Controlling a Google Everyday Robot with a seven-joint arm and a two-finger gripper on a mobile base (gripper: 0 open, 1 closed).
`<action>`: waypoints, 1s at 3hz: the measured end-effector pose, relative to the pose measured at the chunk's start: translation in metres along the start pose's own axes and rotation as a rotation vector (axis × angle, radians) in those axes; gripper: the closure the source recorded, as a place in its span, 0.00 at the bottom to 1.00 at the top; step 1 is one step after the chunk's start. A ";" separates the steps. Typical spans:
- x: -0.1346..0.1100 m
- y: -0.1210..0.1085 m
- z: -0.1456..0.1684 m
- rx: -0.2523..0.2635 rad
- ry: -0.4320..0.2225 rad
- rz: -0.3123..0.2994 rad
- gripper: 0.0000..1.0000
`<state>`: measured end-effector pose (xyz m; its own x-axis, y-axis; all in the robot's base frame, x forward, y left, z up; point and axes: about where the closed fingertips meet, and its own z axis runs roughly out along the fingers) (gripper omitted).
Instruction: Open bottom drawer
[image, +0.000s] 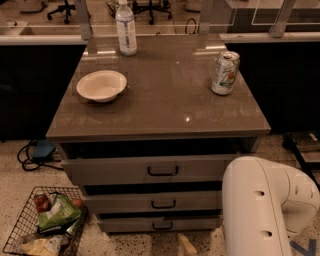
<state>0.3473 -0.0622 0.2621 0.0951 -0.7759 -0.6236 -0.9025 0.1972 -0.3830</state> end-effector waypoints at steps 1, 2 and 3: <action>-0.023 0.008 0.044 0.004 0.012 -0.027 0.00; -0.023 0.008 0.045 0.005 0.011 -0.027 0.00; -0.020 0.005 0.080 0.069 0.046 -0.004 0.00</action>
Offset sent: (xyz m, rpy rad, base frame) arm 0.0143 0.0660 -0.0292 -0.0699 -0.0239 0.0042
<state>0.3746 0.0022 0.2181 0.0781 -0.8034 -0.5902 -0.8711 0.2330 -0.4324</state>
